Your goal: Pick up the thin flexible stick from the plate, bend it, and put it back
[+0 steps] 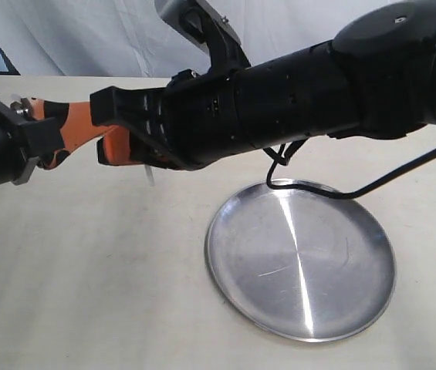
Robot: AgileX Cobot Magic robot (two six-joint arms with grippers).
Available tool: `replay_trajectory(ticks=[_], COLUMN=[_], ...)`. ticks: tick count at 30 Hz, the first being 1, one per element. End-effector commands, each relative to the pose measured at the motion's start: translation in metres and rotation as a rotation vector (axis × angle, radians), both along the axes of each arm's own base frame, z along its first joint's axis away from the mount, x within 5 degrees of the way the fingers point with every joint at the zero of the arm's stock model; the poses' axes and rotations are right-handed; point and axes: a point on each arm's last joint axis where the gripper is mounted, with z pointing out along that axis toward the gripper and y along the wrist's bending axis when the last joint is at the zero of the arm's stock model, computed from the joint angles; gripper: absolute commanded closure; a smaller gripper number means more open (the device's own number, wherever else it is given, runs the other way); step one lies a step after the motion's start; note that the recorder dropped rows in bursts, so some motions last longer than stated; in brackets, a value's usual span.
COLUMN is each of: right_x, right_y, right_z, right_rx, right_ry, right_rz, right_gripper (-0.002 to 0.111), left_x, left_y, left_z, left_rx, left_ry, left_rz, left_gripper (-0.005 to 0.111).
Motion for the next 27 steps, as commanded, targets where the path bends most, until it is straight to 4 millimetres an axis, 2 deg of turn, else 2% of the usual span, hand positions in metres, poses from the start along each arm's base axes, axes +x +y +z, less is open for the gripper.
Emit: replay_trajectory(ticks=[1, 18, 27], right_x=[0.002, -0.014, -0.016], right_y=[-0.002, -0.005, -0.005], right_z=[0.009, -0.003, -0.003], right_rx=[-0.032, -0.223, -0.241], right_ry=[-0.083, -0.240, -0.336], right_rz=[0.012, 0.317, 0.409], right_gripper=[0.109, 0.109, 0.109], left_x=[-0.001, 0.013, 0.021], left_y=[-0.007, -0.011, -0.014], left_z=[0.007, 0.005, -0.008], left_rx=[0.062, -0.014, -0.066], left_ry=[-0.060, 0.033, 0.209], left_rz=[-0.070, -0.020, 0.017], left_gripper=[0.107, 0.107, 0.107])
